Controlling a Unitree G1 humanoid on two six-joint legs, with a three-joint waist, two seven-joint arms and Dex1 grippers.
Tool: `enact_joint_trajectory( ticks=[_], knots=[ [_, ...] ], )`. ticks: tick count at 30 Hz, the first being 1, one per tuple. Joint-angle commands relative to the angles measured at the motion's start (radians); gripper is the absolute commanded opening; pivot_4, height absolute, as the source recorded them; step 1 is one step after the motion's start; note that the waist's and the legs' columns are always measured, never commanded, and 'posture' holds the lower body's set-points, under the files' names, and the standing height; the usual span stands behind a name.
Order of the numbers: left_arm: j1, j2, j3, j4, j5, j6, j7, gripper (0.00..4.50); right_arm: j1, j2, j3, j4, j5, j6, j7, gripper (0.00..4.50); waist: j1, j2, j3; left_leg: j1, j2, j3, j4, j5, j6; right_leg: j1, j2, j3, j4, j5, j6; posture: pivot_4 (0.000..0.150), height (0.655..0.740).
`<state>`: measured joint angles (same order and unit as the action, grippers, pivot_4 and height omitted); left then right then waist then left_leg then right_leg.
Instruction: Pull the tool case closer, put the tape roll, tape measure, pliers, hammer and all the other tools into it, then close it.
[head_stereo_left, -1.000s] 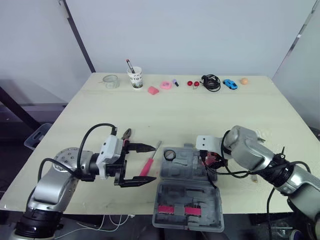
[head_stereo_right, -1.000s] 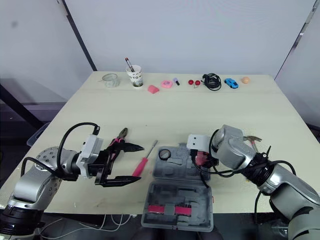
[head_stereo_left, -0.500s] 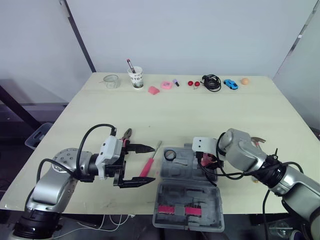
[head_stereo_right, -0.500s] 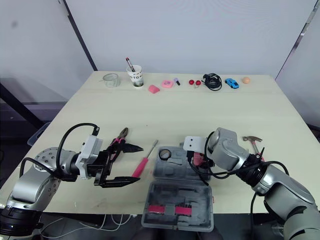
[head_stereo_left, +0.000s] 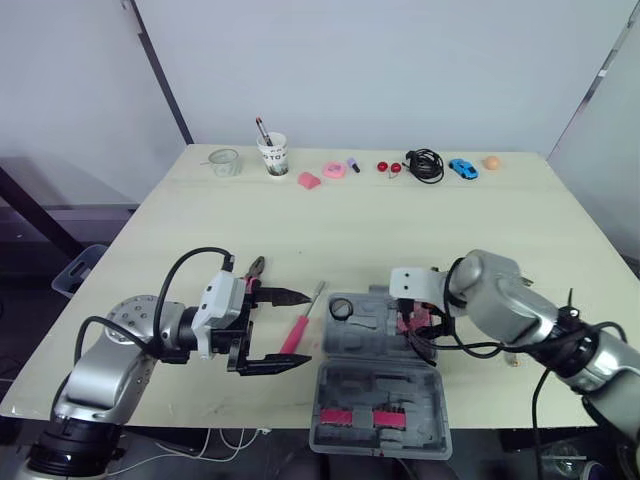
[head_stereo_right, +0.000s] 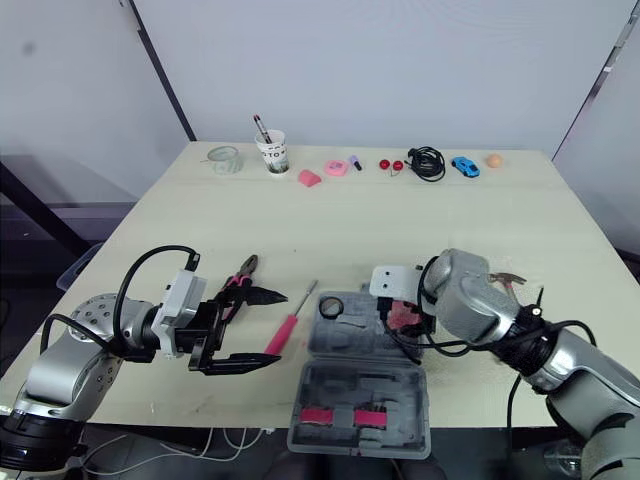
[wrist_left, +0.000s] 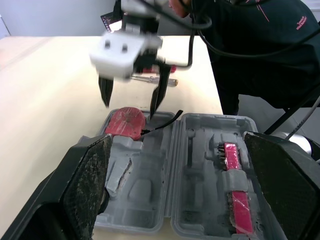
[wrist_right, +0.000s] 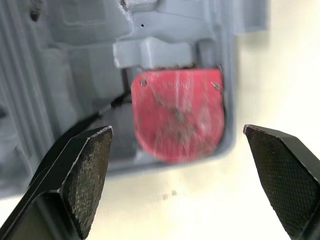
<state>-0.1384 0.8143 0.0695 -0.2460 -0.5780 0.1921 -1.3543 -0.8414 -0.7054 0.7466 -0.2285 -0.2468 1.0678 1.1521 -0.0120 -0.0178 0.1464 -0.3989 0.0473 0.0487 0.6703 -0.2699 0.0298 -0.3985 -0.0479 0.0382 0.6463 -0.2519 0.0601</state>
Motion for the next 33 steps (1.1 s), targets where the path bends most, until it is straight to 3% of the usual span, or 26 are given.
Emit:
enact_joint_trajectory(
  ticks=[1, 3, 5, 6, 9, 17, 27, 33],
  knots=[
    [0.002, 0.001, 0.018, -0.029, -0.008, -0.009, 0.004, 4.5, 0.058, -0.016, -0.195, -0.064, 0.096, -0.028, -0.022, 4.42, 0.0, 0.0, 0.0, 0.0, 0.0, 0.0, 0.0, 0.0, 0.0, 0.0, 0.0, 0.0, 0.0, 0.0, 0.0, 0.15, 0.74],
    [0.004, 0.0, 0.019, -0.027, -0.009, -0.011, 0.005, 4.5, 0.12, 0.024, -0.305, -0.045, 0.151, -0.057, -0.068, 4.42, -0.002, -0.002, -0.001, 0.0, 0.0, 0.0, 0.0, 0.0, 0.0, 0.0, 0.0, 0.0, 0.0, 0.0, 0.0, 0.15, 0.74],
    [0.005, -0.003, 0.019, -0.025, -0.008, -0.013, 0.006, 4.5, 0.213, 0.078, -0.441, -0.024, 0.232, -0.152, -0.109, 3.9, -0.001, -0.002, -0.001, 0.0, 0.0, 0.0, -0.001, 0.0, 0.0, 0.0, 0.001, -0.001, 0.0, 0.0, 0.0, 0.15, 0.74],
    [0.003, -0.004, 0.017, -0.023, -0.008, -0.013, 0.006, 4.5, 0.248, 0.091, -0.479, -0.014, 0.254, -0.195, -0.125, 3.61, 0.0, -0.002, -0.001, 0.0, 0.0, 0.001, -0.001, 0.0, 0.0, 0.0, 0.001, 0.0, -0.001, 0.0, 0.0, 0.15, 0.74],
    [-0.004, -0.007, 0.013, -0.019, -0.008, -0.013, 0.006, 4.5, 0.316, 0.144, -0.567, 0.018, 0.32, -0.307, -0.156, 2.19, 0.001, -0.002, 0.0, 0.0, 0.0, 0.001, -0.001, 0.0, 0.0, 0.001, 0.0, -0.001, -0.001, 0.0, 0.0, 0.15, 0.74],
    [-0.017, -0.013, 0.006, -0.009, -0.001, -0.016, 0.001, 4.5, 0.447, 0.221, -0.659, 0.198, 0.398, -0.772, -0.173, 2.19, -0.001, -0.002, 0.0, 0.0, 0.0, 0.001, -0.001, 0.0, 0.0, 0.001, 0.001, 0.0, -0.001, 0.0, 0.0, 0.15, 0.74],
    [-0.006, -0.005, 0.022, -0.013, -0.001, -0.015, -0.001, 4.5, 0.472, 0.273, -0.63, 0.493, 0.43, -1.07, -0.081, 2.19, -0.002, -0.001, 0.0, 0.001, 0.0, 0.002, -0.001, 0.0, 0.0, 0.001, 0.001, 0.001, -0.001, 0.0, 0.0, 0.15, 0.74],
    [0.002, 0.001, 0.03, -0.02, -0.002, -0.012, 0.002, 4.5, 0.455, 0.287, -0.578, 0.714, 0.333, -1.202, -0.112, 2.19, -0.002, -0.001, 0.0, 0.001, 0.0, 0.002, -0.001, 0.0, 0.0, 0.001, 0.001, 0.001, -0.001, 0.0, 0.0, 0.15, 0.74]
  ],
)
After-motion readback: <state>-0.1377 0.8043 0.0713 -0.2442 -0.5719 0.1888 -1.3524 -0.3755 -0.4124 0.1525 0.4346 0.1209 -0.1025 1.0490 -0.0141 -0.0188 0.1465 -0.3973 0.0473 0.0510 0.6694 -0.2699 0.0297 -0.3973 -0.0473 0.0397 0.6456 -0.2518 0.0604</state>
